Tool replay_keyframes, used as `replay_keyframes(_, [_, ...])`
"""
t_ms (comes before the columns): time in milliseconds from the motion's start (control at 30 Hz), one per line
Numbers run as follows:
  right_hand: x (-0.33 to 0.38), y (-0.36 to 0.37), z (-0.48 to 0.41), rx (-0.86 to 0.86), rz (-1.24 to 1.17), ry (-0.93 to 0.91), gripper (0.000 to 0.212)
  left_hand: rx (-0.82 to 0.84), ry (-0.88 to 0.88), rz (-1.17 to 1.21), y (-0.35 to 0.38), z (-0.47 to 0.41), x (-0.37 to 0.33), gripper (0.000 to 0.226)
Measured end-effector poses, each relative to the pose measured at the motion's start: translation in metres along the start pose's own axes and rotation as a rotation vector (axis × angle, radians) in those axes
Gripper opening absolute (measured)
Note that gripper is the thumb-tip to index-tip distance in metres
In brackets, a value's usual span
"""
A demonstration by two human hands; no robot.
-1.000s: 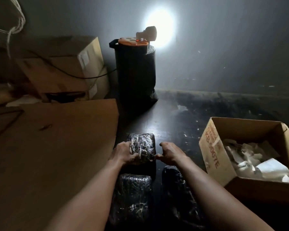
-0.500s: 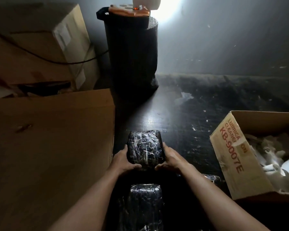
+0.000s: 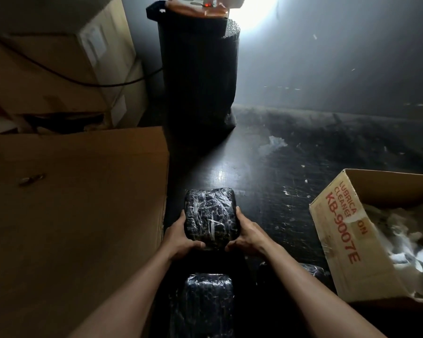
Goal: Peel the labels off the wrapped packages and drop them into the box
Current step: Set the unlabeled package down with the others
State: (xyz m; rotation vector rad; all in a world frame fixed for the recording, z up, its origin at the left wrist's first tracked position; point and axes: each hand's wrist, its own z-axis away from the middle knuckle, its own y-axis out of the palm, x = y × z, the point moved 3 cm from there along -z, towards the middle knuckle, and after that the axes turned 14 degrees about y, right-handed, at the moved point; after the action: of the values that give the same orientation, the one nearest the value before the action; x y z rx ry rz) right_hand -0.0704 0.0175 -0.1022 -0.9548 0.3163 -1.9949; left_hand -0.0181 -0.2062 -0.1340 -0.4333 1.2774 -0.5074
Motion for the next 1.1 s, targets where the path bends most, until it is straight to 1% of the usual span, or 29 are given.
replay_keyframes(100, [0.007, -0.004, 0.020, -0.029, 0.064, -0.050, 0.131, -0.024, 0.045, 0.009, -0.013, 0.010, -0.011, 0.136])
replay_keyframes(267, [0.012, 0.003, 0.066, -0.058, 0.033, -0.113, 0.128, -0.064, 0.120, 0.055, -0.031, 0.048, -0.028, 0.141])
replay_keyframes(300, [0.012, 0.008, 0.077, -0.039, 0.033, -0.126, 0.126, -0.075, 0.131, 0.051, -0.034, 0.058, -0.028, 0.145])
replay_keyframes(367, [0.008, 0.018, 0.098, -0.018, 0.000, -0.141, 0.107, -0.086, 0.149, 0.033, -0.034, 0.077, -0.026, 0.151])
replay_keyframes(400, [0.003, 0.023, 0.105, -0.016, -0.007, -0.159, 0.102, -0.085, 0.158, 0.023, -0.033, 0.087, -0.025, 0.151])
replay_keyframes(500, [-0.010, 0.032, 0.129, -0.081, 0.078, -0.141, 0.126, -0.086, 0.179, 0.033, -0.025, 0.117, -0.021, 0.150])
replay_keyframes(633, [-0.028, 0.046, 0.157, -0.061, 0.091, -0.175, 0.135, -0.081, 0.171, 0.043, -0.013, 0.149, -0.009, 0.156])
replay_keyframes(700, [-0.037, 0.053, 0.171, -0.040, 0.088, -0.188, 0.135, -0.078, 0.149, 0.029, -0.008, 0.165, -0.004, 0.155])
replay_keyframes(833, [-0.057, 0.068, 0.193, -0.061, 0.092, -0.208, 0.132, -0.062, 0.141, 0.012, 0.003, 0.192, 0.002, 0.147])
replay_keyframes(1000, [-0.084, 0.089, 0.205, -0.084, 0.085, -0.177, 0.132, -0.035, 0.109, 0.047, 0.024, 0.217, 0.016, 0.148])
replay_keyframes(1100, [-0.094, 0.103, 0.212, -0.114, 0.102, -0.168, 0.126, -0.018, 0.086, 0.079, 0.039, 0.227, 0.033, 0.144])
